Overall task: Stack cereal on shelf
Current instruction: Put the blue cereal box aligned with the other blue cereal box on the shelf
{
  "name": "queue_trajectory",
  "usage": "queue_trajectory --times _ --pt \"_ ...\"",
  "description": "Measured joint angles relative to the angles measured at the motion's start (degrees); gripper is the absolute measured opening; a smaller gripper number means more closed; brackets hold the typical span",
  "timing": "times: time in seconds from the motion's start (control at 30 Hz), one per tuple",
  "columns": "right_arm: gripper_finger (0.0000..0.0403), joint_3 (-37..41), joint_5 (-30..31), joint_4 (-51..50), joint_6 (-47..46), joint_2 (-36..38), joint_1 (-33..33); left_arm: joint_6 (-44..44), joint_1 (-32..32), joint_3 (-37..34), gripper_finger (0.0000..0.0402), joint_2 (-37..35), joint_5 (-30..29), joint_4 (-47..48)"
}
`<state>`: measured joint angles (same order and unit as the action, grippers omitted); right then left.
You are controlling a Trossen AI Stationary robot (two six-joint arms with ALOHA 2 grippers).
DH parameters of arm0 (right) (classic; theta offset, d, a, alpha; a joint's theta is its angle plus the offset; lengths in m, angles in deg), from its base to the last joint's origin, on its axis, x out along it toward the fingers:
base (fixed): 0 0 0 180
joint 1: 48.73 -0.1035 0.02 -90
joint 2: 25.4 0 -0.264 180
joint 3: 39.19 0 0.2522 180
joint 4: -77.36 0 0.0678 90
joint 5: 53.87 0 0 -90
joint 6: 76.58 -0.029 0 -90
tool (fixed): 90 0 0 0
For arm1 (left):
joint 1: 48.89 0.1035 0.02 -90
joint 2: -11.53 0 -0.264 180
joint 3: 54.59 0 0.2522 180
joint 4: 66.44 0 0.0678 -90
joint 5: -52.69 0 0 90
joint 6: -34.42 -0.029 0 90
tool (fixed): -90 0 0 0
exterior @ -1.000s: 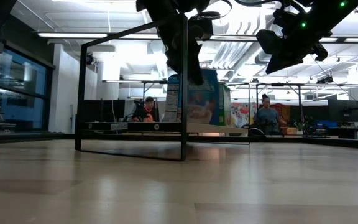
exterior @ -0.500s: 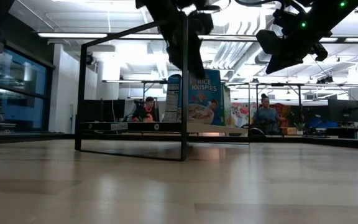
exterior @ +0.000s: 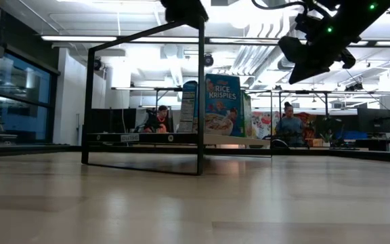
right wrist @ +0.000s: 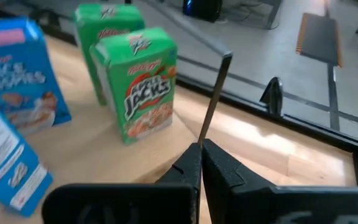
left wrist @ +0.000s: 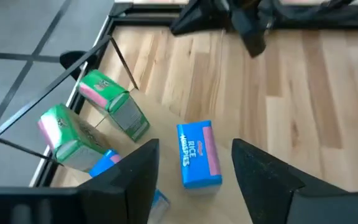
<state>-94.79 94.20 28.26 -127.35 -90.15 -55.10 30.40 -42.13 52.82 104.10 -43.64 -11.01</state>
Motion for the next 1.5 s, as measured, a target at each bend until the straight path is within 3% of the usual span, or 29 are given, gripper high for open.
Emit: queue_trajectory --times 0.17,0.43,0.57,0.73,0.8,0.9,1.2,1.5 --pt "0.0000 0.00 -5.03 -0.28 3.25 -0.02 -0.07 0.83 -0.02 -14.56 0.0136 -8.22 1.28 -10.87" --pt "0.0000 0.00 -22.22 2.00 7.75 -0.48 -0.11 4.85 1.31 -44.65 0.0013 -26.21 1.64 -35.08" --pt "0.0000 0.00 -28.25 9.95 13.61 -2.41 -0.50 6.98 1.26 -55.19 0.0010 -35.41 3.11 -45.44" --pt "0.0000 0.00 -41.56 24.01 26.26 -7.77 -1.55 9.11 -0.09 -65.71 0.0001 -45.24 3.27 -55.13" --pt "0.0000 0.00 -46.21 29.06 31.07 -10.20 -1.68 9.75 -0.48 -68.90 0.0004 -48.08 3.22 -58.25" --pt "0.0000 0.00 -47.19 32.95 35.47 -12.60 -1.11 9.48 -0.35 -71.96 0.0003 -50.79 3.10 -61.35" --pt "0.0000 0.00 -43.18 34.45 34.49 -13.41 3.31 8.34 0.00 -72.33 0.0003 -53.25 2.78 -61.23" --pt "0.0000 -0.07 -47.85 39.08 34.76 -18.99 5.38 7.36 0.00 -72.31 0.0003 -53.11 2.67 -61.26"
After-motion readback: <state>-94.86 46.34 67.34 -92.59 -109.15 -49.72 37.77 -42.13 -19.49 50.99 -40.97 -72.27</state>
